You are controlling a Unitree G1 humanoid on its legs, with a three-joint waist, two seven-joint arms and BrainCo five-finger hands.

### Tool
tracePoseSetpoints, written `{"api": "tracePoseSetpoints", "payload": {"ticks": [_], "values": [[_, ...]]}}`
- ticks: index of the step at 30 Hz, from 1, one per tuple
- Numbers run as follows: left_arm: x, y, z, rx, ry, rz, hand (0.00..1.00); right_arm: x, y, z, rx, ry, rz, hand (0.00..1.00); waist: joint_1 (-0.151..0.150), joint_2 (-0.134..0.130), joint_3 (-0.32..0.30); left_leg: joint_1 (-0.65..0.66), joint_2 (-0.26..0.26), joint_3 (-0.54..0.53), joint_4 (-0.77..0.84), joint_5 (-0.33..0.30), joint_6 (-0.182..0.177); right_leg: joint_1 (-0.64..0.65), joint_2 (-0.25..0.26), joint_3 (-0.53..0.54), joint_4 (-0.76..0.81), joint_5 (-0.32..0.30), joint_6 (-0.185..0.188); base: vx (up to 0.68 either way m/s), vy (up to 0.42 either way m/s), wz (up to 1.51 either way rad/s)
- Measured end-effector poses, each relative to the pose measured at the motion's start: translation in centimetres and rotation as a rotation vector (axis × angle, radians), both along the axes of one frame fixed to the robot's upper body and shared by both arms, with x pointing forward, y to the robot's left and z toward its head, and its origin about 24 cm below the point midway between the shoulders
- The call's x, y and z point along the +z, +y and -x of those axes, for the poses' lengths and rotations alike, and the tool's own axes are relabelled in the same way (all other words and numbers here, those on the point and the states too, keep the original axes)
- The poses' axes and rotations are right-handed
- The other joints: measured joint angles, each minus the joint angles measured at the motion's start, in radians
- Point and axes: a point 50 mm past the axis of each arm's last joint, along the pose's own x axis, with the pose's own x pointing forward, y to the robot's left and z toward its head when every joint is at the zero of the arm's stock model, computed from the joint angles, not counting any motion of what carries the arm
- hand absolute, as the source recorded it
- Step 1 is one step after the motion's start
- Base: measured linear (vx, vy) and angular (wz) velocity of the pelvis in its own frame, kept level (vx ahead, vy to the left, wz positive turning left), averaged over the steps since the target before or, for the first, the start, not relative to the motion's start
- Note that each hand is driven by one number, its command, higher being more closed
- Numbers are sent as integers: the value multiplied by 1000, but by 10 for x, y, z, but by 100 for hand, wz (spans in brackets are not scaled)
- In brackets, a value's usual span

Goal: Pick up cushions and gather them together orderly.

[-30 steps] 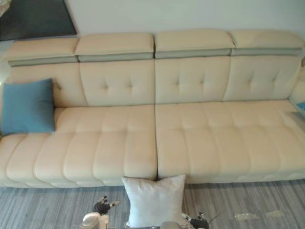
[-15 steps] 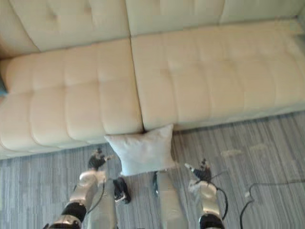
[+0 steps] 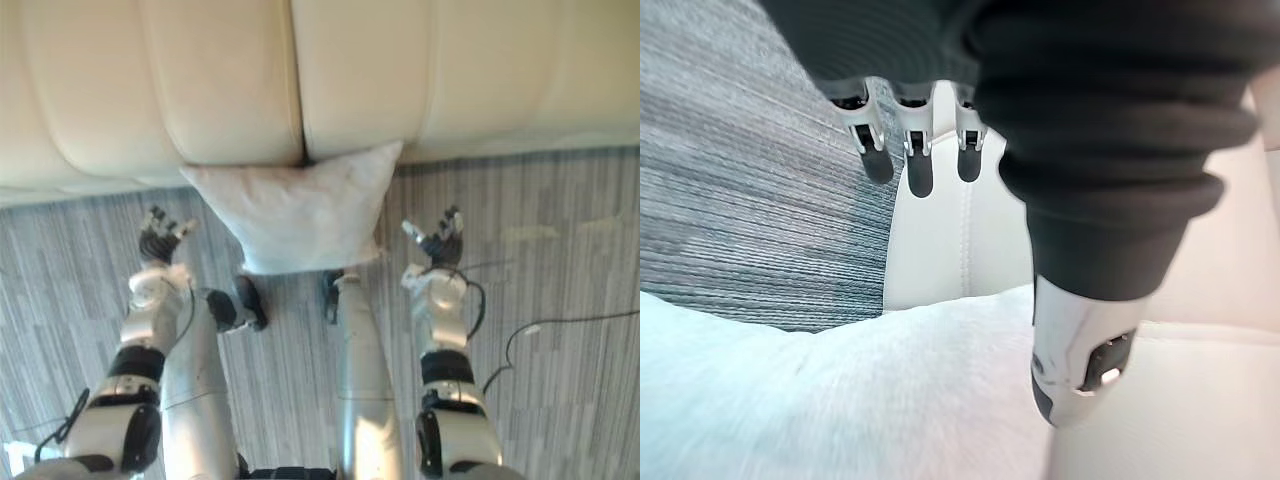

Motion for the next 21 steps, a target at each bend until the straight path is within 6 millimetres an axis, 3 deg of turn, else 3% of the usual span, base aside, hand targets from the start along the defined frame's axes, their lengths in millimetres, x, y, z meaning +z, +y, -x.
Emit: {"api": "tracePoseSetpoints", "payload": {"ticks": [3,6,10,12,13,14,21], "values": [[21,-6,-7,-20,-62,6,0,32,14,-10,41,-100,-8,0,1,2,10,-72,0,-17,24,0,0,-62,-2,-10,21,0,0,-49,-6,7],[46,-27,-16,-91,-130,-46,0,60,32,-18,88,-178,13,0,6,1,14,-127,-5,-20,36,4,4,-118,-15,-15,39,-2,4,-42,0,11],[77,-60,-25,-187,-205,-101,0,84,56,-24,152,-234,39,0,8,0,19,-183,-15,-31,48,10,8,-167,-30,-25,57,-3,5,-34,8,11],[83,-68,-26,-204,-217,-108,0,86,58,-27,150,-229,42,0,6,0,19,-197,-18,-43,60,10,8,-173,-35,-34,68,-6,10,-24,16,10],[84,-70,-27,-206,-221,-111,0,87,58,-28,148,-226,40,100,6,0,19,-202,-22,-49,60,10,7,-174,-39,-39,67,-7,10,-24,17,8],[85,-71,-27,-206,-222,-114,100,88,58,-28,144,-227,39,100,6,0,19,-203,-24,-50,58,13,7,-173,-41,-40,65,-6,10,-21,14,10],[86,-94,-24,-209,-226,-56,100,87,57,-29,120,-213,-24,100,-3,0,16,-193,-51,-51,58,27,15,-159,-64,-38,74,-3,4,-21,18,10]]}}
